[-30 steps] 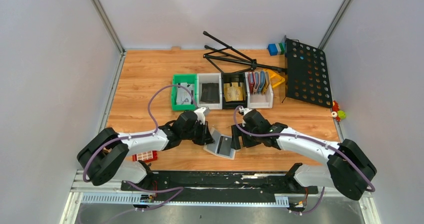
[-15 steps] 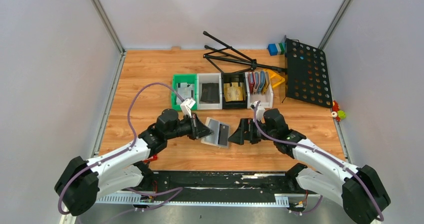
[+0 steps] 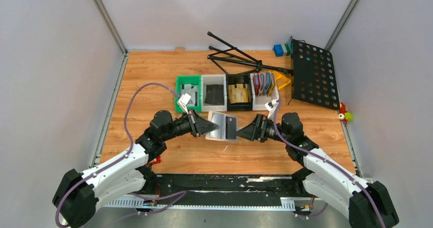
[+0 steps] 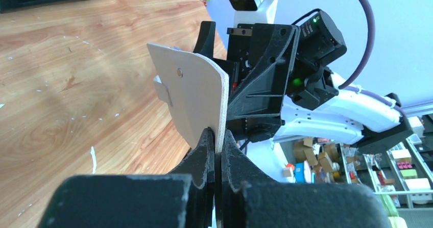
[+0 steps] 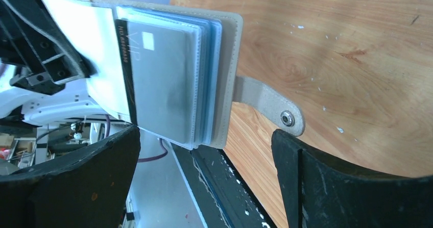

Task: Take the credit cards out of the card holder
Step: Remove the credit card from the card holder.

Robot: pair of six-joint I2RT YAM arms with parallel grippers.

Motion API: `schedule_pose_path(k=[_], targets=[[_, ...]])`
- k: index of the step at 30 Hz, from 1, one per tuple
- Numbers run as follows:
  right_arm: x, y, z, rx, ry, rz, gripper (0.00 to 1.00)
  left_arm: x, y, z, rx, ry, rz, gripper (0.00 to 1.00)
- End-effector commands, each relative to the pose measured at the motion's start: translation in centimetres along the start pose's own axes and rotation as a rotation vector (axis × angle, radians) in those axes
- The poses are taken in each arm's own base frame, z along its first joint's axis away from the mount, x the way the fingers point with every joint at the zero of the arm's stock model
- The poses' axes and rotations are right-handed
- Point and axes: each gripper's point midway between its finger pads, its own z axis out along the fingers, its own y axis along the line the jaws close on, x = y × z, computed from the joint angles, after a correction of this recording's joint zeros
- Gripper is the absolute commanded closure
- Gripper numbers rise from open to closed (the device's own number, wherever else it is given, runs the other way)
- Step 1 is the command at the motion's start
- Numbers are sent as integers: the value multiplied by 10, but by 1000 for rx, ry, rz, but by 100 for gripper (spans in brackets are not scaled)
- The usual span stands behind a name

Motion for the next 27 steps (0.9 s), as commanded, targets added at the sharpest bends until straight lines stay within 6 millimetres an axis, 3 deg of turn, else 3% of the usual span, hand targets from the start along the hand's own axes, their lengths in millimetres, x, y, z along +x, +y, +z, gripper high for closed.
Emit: schedule_pose_path(k=[1, 11, 19, 27], targets=[[-21, 23, -6, -75, -107, -4, 0, -22, -33, -1, 116, -71, 8, 100], [-15, 22, -7, -30, -63, 119, 0, -39, -53, 1, 180, -125, 2, 100], [-28, 61, -11, -236, -99, 137, 0, -37, -65, 2, 257, -111, -31, 100], [-34, 73, -12, -270, -97, 162, 0, -42, -86, -5, 333, -116, -49, 100]])
